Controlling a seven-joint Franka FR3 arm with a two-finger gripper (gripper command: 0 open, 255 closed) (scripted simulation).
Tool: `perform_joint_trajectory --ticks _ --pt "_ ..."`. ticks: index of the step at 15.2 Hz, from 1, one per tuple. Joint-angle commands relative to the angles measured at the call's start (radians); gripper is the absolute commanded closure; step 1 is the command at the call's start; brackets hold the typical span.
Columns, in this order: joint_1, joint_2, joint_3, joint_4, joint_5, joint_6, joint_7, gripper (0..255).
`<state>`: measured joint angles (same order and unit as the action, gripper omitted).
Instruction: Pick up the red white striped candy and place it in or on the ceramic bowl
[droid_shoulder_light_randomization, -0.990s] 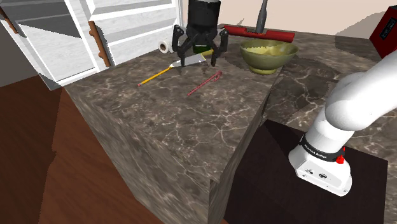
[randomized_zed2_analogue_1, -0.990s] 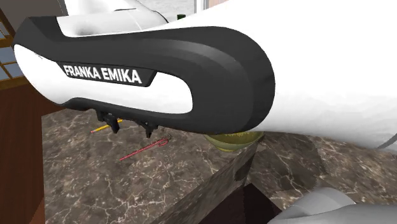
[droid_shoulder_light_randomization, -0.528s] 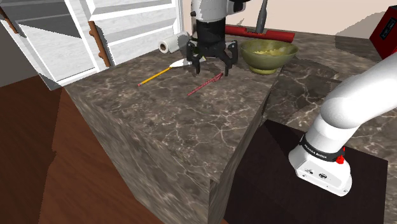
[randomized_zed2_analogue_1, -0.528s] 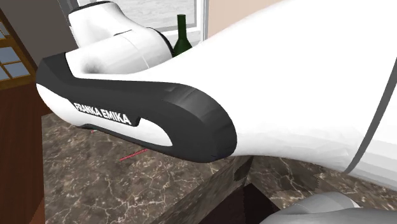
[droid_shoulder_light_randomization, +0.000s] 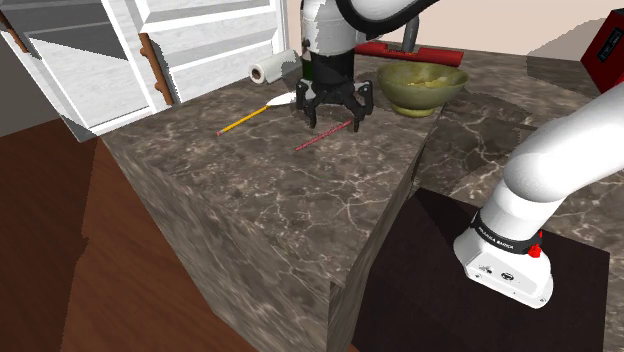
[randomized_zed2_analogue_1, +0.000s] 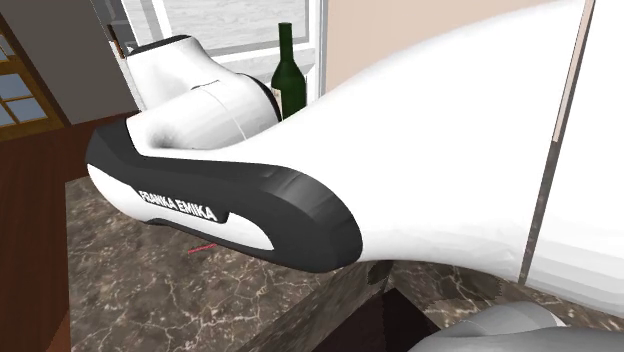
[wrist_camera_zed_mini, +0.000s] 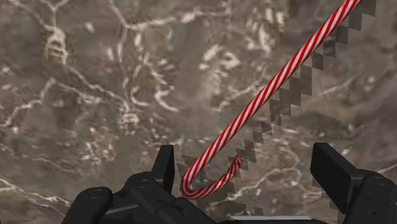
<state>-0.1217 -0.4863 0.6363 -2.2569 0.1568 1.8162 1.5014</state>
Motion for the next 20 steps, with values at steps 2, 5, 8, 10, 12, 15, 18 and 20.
perform_joint_trajectory --ticks 2,5,8,10,12,15,18,20 --pt "0.0 0.0 0.0 -0.001 0.0 0.001 0.0 0" --pt "0.0 0.0 0.0 -0.001 0.0 0.001 0.0 255" --pt "0.001 0.0 0.003 0.0 0.001 0.0 0.004 255" --pt "-0.001 0.005 0.003 0.003 -0.002 0.002 0.003 255" --pt "-0.002 0.008 0.006 0.003 -0.002 0.005 0.006 255" --pt "0.0 -0.001 -0.003 0.011 -0.001 -0.012 -0.001 255" --pt "-0.002 -0.004 -0.011 0.048 -0.005 -0.052 -0.004 255" --pt "-0.003 -0.005 -0.017 0.074 -0.007 -0.079 -0.006 255"
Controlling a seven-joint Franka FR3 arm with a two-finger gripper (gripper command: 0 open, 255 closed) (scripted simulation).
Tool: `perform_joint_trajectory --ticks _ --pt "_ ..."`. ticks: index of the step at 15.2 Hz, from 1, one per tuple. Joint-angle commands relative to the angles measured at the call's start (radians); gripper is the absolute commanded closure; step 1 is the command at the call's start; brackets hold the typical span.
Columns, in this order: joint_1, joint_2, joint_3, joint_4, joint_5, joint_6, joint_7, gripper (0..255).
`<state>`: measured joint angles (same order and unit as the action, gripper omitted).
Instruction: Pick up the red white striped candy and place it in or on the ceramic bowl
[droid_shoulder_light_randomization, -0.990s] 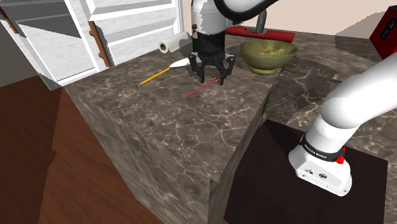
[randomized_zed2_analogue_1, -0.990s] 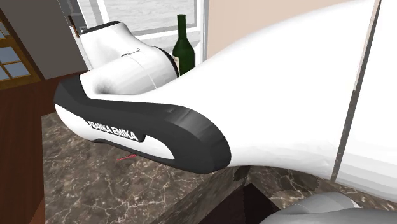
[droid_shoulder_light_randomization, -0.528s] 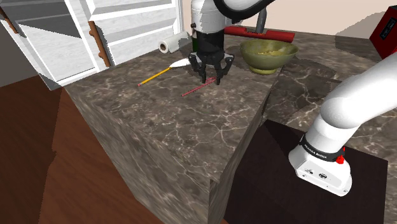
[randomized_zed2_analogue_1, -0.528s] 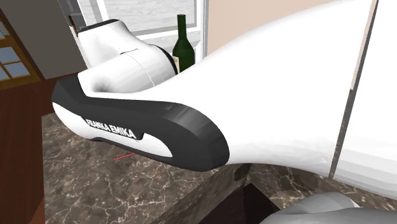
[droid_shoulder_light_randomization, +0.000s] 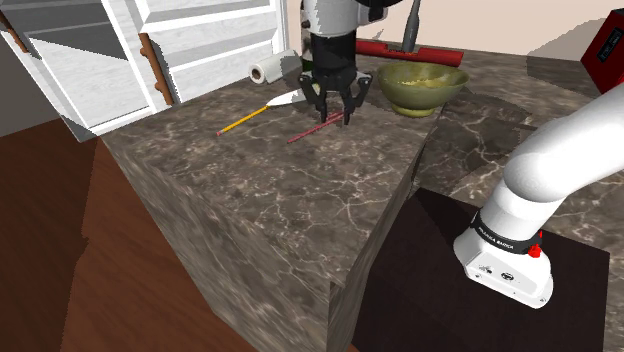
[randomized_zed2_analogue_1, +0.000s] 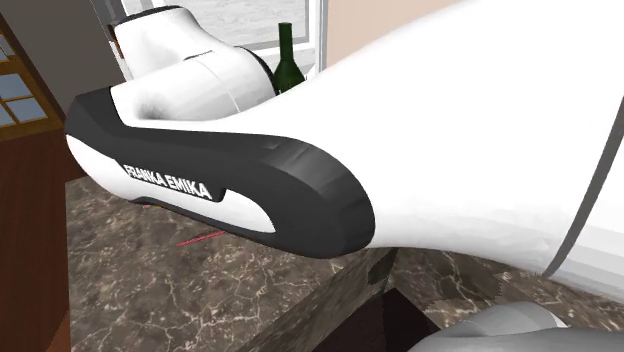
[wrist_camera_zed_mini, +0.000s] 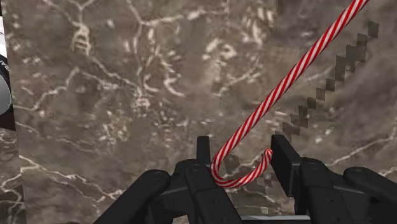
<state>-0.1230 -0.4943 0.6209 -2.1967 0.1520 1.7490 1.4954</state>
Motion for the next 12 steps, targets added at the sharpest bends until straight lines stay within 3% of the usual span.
perform_joint_trajectory --ticks 1,12 --pt "-0.003 0.003 -0.004 0.027 -0.004 -0.025 -0.001 255" --pt "-0.016 0.02 -0.023 0.185 -0.023 -0.168 -0.006 255"
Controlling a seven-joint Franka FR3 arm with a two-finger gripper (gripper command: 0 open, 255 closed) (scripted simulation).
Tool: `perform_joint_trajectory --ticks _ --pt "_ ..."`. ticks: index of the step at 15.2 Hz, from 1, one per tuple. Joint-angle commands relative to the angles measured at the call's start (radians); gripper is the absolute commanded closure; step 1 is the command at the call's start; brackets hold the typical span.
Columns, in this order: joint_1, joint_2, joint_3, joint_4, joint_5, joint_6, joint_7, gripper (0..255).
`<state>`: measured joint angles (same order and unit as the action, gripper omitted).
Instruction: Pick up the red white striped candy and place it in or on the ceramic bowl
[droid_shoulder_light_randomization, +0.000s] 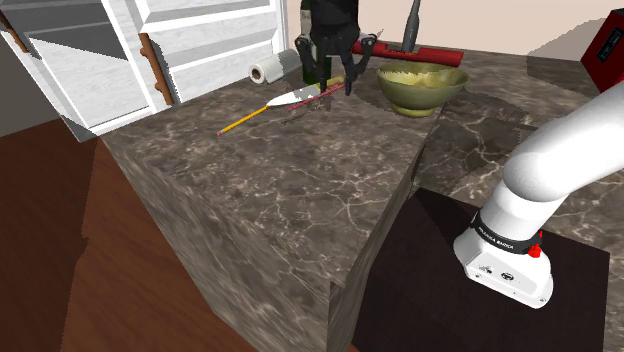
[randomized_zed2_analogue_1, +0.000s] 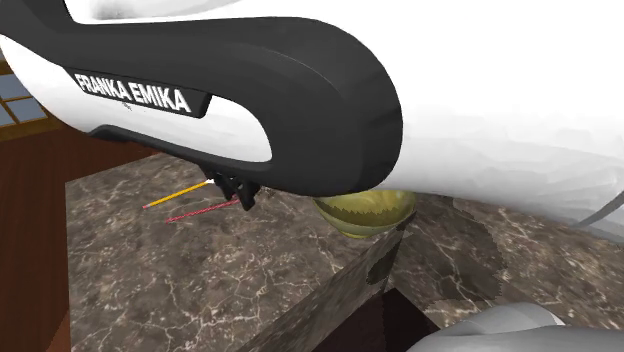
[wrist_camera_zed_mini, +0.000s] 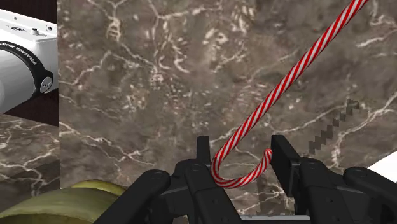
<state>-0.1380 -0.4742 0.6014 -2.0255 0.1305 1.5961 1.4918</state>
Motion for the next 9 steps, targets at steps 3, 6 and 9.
perform_joint_trajectory --ticks 3,6,9 --pt "-0.005 0.009 -0.006 0.062 -0.007 -0.054 -0.002 255" --pt "-0.01 0.021 -0.008 0.112 -0.014 -0.093 -0.001 255" --pt "-0.015 0.035 -0.009 0.164 -0.021 -0.132 0.0 255"
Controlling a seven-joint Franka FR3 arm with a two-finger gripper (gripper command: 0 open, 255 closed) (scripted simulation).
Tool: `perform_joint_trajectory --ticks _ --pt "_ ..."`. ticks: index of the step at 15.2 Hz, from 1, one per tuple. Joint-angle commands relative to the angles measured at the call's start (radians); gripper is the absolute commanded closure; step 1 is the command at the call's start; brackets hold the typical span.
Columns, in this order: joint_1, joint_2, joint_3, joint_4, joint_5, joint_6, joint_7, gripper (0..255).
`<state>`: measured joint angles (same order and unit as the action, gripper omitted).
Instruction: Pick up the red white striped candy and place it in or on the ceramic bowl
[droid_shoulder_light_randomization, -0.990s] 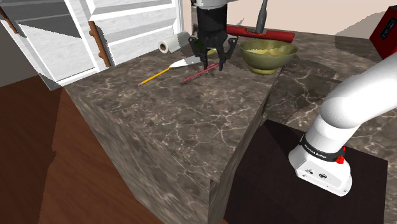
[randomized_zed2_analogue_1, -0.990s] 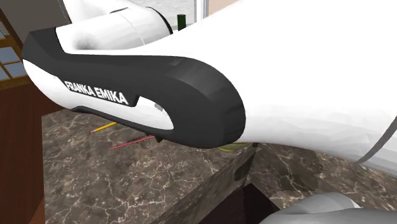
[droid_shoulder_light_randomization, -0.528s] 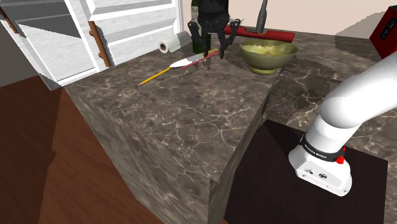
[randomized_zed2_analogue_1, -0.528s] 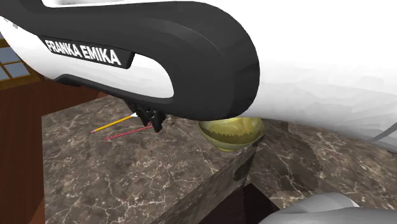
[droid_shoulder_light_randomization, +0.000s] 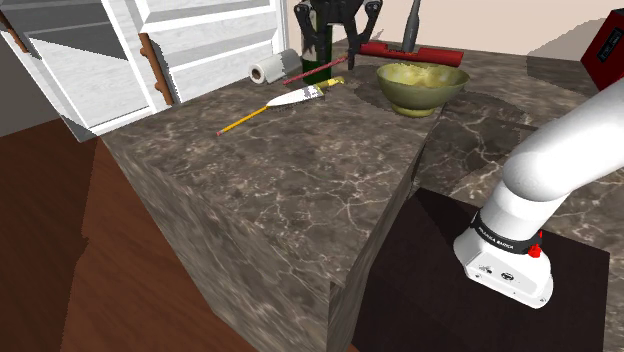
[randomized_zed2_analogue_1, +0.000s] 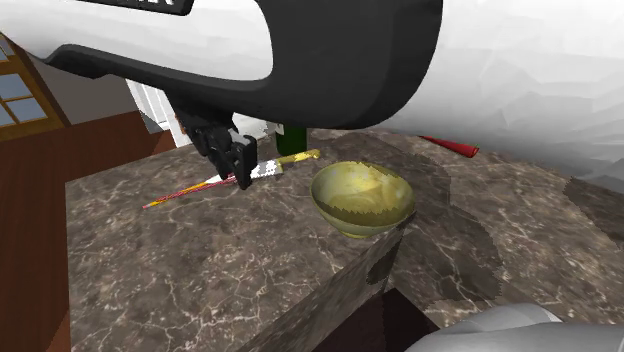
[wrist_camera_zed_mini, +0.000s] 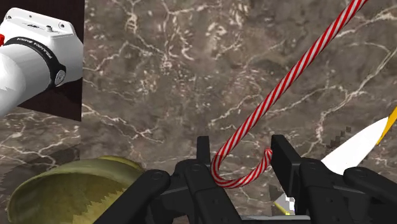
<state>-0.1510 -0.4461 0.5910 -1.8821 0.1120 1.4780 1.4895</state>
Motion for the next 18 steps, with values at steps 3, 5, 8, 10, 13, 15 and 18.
perform_joint_trajectory --ticks 3,5,8,10,13,15,18 --pt "-0.007 0.023 0.003 0.075 -0.01 -0.054 0.005 255" --pt "-0.006 -0.003 -0.025 0.06 -0.008 -0.065 -0.024 255" --pt "-0.001 -0.086 -0.105 -0.017 -0.005 -0.069 -0.108 255" --pt "0.002 -0.134 -0.156 -0.063 -0.011 -0.072 -0.161 255" --pt "0.003 -0.198 -0.228 -0.123 -0.03 -0.078 -0.238 255" --pt "0.001 -0.235 -0.275 -0.157 -0.048 -0.082 -0.288 255" --pt "-0.004 -0.283 -0.345 -0.2 -0.081 -0.088 -0.361 255"
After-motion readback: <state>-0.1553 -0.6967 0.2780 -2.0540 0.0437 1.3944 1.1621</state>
